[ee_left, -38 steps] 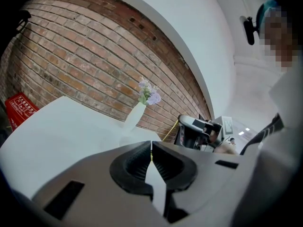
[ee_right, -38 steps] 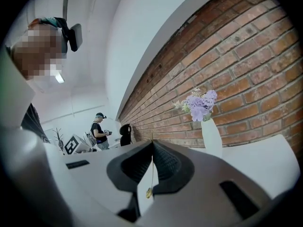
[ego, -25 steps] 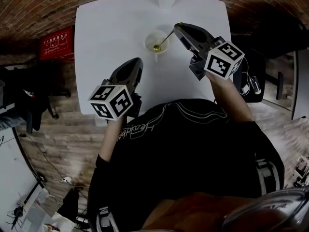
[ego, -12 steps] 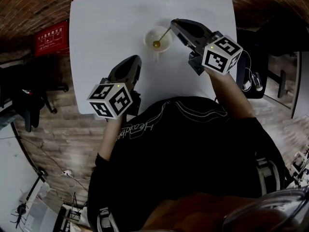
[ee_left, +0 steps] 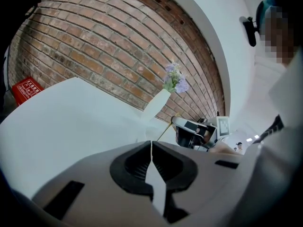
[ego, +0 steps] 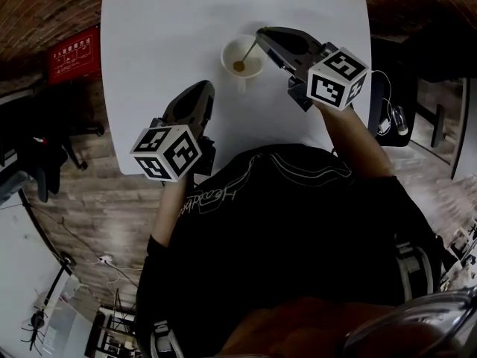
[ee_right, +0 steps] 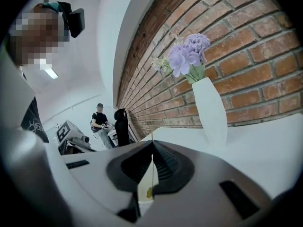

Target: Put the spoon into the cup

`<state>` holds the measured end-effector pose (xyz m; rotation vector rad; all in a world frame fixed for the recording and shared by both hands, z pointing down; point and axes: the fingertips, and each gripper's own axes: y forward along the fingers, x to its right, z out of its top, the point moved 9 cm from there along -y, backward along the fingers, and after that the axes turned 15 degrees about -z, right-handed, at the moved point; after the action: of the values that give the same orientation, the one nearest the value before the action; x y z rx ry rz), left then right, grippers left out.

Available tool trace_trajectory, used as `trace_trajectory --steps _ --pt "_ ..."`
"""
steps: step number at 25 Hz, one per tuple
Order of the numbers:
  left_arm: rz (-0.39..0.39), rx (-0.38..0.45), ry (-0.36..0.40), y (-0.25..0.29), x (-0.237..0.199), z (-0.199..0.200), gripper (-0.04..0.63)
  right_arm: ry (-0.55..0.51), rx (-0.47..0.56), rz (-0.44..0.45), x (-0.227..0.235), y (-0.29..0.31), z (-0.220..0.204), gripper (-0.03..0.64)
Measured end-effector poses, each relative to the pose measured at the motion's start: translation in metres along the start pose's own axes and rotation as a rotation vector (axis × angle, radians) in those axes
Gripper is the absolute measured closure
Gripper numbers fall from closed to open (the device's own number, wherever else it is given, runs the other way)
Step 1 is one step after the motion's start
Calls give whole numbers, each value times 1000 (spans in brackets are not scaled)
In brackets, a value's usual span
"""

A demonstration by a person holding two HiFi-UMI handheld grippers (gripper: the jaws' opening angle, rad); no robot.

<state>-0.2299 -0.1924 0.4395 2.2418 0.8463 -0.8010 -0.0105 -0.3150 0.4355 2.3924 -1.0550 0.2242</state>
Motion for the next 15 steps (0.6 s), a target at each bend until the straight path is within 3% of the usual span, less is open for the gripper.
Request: trace_trajectory --steps 15 --pt "4 -25 -31 7 -13 -6 586 22 -15 11 8 12 -13 617"
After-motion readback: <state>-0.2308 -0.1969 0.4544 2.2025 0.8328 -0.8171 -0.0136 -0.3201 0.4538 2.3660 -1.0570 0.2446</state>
